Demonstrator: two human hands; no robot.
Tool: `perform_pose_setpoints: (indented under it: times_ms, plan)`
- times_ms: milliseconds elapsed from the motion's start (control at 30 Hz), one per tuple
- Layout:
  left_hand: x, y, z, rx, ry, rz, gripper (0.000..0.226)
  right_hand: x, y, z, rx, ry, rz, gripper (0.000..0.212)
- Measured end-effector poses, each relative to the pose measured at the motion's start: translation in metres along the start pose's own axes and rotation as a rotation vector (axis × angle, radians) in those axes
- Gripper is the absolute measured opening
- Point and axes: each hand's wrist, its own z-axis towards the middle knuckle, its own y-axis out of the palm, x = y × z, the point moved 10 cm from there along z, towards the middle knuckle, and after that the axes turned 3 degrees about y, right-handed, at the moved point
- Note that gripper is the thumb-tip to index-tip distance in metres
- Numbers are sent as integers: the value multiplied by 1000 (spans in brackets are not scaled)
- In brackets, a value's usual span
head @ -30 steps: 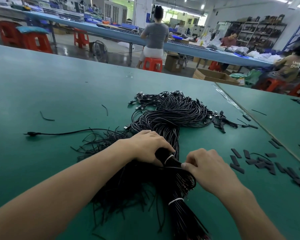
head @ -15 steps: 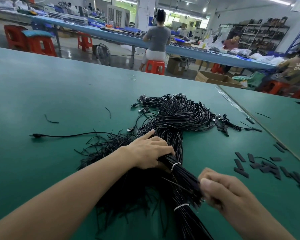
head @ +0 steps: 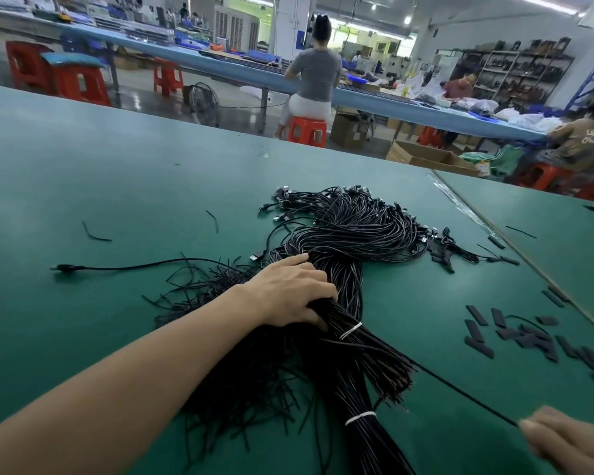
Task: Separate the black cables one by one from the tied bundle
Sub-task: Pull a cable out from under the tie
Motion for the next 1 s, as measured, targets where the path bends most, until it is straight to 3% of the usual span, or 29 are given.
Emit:
perform_pose_setpoints:
  times_ms: [67,133,167,233,333,467,533,633,767,867,1000]
  plan:
    - [-2,-1,2,5,-9,3,46,-21,11,-11,-97,42,-273,35]
    - [-3,-2,1,8,-15,-27,51,-56,16,-8,-51,17,-383,12]
    - [-4,-3,0,13,-19,-53,55,-81,17,-6,-8,-45,-419,21]
    - [-3,-7,-1,33,-37,-113,66,-142,26,-8,26,-212,-269,26]
    - [9,-18,-2,128,-42,-183,74,-203,65,-7,-143,-311,-218,15]
    - [27,-29,-4,289,-43,-270,53,-214,75,4,-129,-269,-186,5]
    - [28,-26,-3,259,-73,-297,42,-212,72,8,-133,-254,-111,9]
    - [28,-27,-9,204,-92,-321,33,-205,84,14,-271,-172,-15,17]
    - [22,-34,-26,208,-221,-304,24,-205,89,18,-283,-162,-114,19]
    - [32,-35,-30,214,-323,-206,22,-212,94,15,-333,-176,-177,21]
    - [66,-38,-20,183,-277,91,10,-218,94,12,-382,-148,-257,30]
